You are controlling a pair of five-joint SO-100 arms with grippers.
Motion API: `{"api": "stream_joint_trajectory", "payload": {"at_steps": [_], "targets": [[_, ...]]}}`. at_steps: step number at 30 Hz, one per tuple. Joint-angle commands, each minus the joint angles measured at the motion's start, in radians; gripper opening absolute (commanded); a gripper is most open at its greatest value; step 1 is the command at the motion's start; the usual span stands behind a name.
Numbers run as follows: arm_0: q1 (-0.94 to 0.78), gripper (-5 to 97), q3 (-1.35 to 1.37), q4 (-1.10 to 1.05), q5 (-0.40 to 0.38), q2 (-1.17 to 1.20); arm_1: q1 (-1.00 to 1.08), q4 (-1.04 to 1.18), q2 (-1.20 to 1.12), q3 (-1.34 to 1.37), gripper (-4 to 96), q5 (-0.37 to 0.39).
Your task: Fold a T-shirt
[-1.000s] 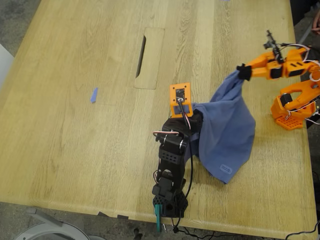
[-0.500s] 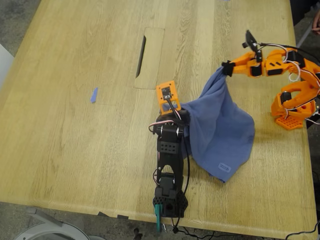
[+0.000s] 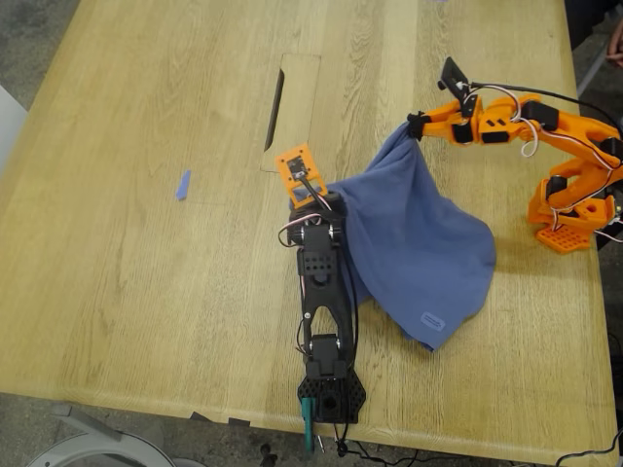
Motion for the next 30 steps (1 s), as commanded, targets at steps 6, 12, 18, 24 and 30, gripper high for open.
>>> {"api": "stream_joint_trajectory", "payload": {"at_steps": [6, 12, 18, 24, 30], "targets": [[-0.055, 0, 0.15, -0.276, -0.005, -0.002, 0.091, -0.181, -0.038, 0.115, 0.0, -0.009], [-0.103, 0, 0.186, -0.4, -0.005, -0.08, 0.143, -0.296, -0.15, 0.126, 0.0, -0.009], [-0.155, 0, 0.196, -0.56, -0.003, -0.187, 0.192, -0.408, -0.252, 0.135, 0.0, -0.009], [-0.181, 0, 0.206, -0.709, -0.002, -0.305, 0.238, -0.548, -0.376, 0.123, 0.0, -0.011], [-0.212, 0, 0.224, -0.831, 0.011, -0.399, 0.279, -0.686, -0.499, 0.117, 0.0, -0.012]]}}
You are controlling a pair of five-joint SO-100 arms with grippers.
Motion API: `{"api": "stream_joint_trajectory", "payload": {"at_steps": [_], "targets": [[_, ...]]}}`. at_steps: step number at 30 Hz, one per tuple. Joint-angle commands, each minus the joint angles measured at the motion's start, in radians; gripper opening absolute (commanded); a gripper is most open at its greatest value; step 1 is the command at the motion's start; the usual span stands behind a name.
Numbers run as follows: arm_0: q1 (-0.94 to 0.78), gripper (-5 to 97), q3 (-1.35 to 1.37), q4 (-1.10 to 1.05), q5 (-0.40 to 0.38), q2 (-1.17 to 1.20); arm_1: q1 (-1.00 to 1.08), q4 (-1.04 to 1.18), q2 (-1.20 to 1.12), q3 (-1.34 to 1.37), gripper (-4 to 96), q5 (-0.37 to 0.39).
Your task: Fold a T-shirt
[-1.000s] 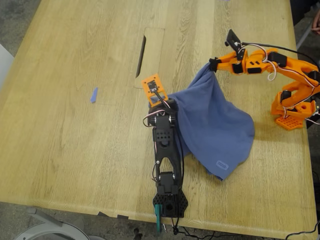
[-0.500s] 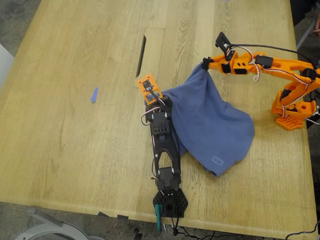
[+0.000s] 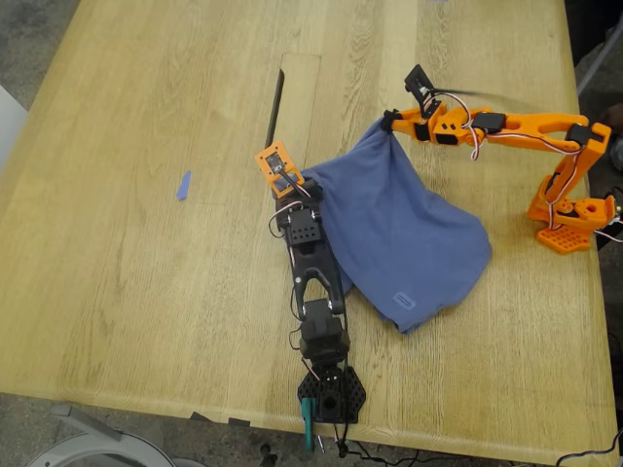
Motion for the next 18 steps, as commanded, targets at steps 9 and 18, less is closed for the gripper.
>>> {"api": "stream_joint_trajectory", "payload": {"at_steps": [9, 18], "targets": [[-0.124, 0, -0.061, -0.299, 0.002, -0.178, 0.089, -0.212, -0.253, -0.15, 0.0, -0.006], [-0.189, 0, -0.212, -0.411, -0.012, -0.39, 0.149, -0.325, -0.439, -0.252, 0.0, -0.008]]}}
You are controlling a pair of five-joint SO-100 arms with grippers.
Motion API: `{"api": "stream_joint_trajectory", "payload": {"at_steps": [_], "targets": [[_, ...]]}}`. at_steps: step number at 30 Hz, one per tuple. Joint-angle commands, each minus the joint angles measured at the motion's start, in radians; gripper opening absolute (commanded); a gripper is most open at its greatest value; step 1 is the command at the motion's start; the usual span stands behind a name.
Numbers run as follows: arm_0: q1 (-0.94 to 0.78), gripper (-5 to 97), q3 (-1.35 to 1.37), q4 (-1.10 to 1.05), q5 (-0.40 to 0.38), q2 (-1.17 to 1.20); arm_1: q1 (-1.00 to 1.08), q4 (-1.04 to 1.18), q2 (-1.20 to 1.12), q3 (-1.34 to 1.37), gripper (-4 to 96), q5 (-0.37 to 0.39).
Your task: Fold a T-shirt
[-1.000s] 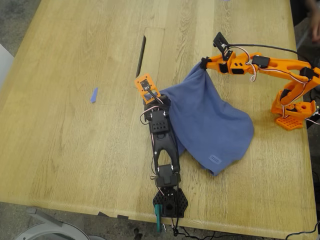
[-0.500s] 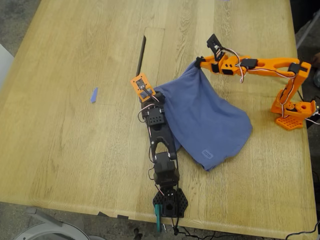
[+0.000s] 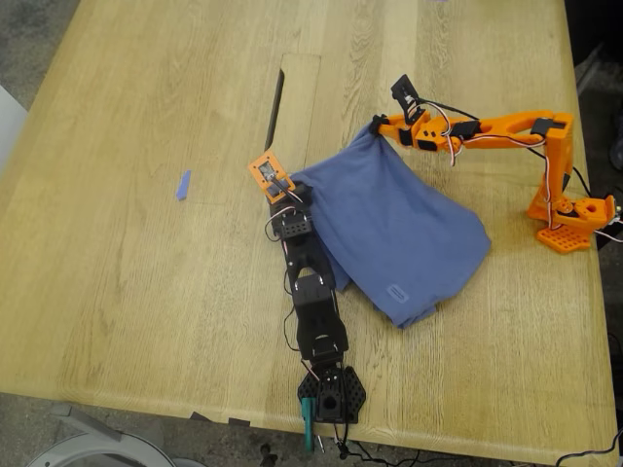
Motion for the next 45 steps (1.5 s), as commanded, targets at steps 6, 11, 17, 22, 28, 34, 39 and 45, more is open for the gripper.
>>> {"api": "stream_joint_trajectory", "payload": {"at_steps": [6, 11, 17, 22, 28, 34, 39, 45], "targets": [[-0.158, 0, -0.276, -0.091, -0.006, -0.097, 0.092, -0.071, -0.129, -0.212, 0.0, -0.008], [-0.173, 0, -0.385, -0.083, -0.006, -0.173, 0.114, -0.054, -0.202, -0.318, 0.0, -0.003], [-0.178, 0, -0.472, -0.06, -0.003, -0.258, 0.155, -0.014, -0.272, -0.431, 0.0, 0.002], [-0.166, 0, -0.551, -0.031, 0.003, -0.296, 0.164, 0.009, -0.284, -0.471, 0.0, 0.006], [-0.193, 0, -0.715, 0.003, -0.003, -0.377, 0.175, 0.04, -0.333, -0.566, 0.0, 0.017], [-0.198, 0, -0.879, 0.109, -0.006, -0.434, 0.16, 0.089, -0.353, -0.66, 0.0, 0.02], [-0.183, 0, -0.934, 0.198, -0.006, -0.417, 0.158, 0.184, -0.344, -0.735, 0.0, 0.025], [-0.173, 0, -1.054, 0.353, 0.003, -0.416, 0.156, 0.336, -0.344, -0.861, -0.1, 0.023]]}}
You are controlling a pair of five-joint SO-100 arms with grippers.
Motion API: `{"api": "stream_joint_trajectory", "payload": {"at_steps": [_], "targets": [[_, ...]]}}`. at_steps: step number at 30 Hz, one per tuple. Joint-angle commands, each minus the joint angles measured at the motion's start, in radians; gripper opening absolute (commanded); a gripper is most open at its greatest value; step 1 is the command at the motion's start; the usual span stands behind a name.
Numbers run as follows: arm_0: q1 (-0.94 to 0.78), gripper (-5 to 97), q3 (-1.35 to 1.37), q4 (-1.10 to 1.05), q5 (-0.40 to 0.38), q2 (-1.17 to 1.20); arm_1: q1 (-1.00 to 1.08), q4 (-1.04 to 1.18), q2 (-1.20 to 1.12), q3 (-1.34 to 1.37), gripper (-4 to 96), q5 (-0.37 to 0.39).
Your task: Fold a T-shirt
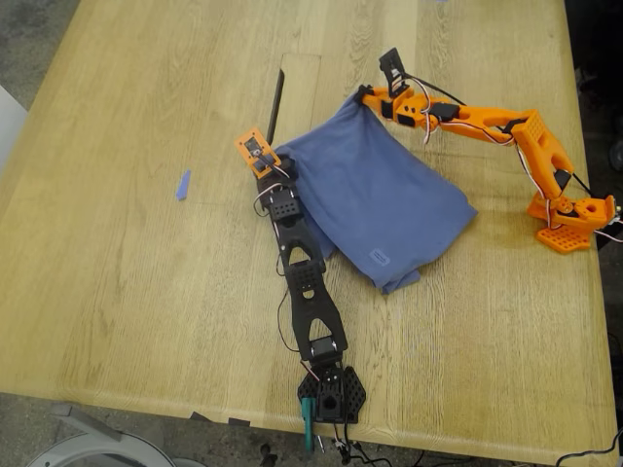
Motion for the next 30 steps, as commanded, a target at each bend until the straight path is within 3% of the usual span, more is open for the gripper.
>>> {"api": "stream_joint_trajectory", "payload": {"at_steps": [1, 13, 16, 19, 21, 30], "targets": [[-0.14, 0, -0.195, 0.087, 0.005, 0.086, 0.058, 0.072, 0.035, -0.121, -0.1, 0.002], [-0.115, 0, -0.472, 0.413, 0.009, 0.086, 0.041, 0.541, 0.014, -0.474, -0.1, -0.014], [-0.103, 0, -0.577, 0.514, 0.008, 0.071, 0.032, 0.749, -0.083, -0.733, -0.1, -0.017], [-0.094, 0, -0.865, 0.698, 0.015, -0.054, 0.02, 1.031, -0.247, -1.111, -0.1, -0.021], [-0.094, 0, -1.118, 0.861, 0.023, -0.173, 0.014, 1.075, -0.224, -1.114, -0.1, -0.02], [-0.055, 0, -1.126, 1.057, 0.012, -0.081, -0.032, 1.401, -0.084, -1.112, -0.1, -0.014]]}}
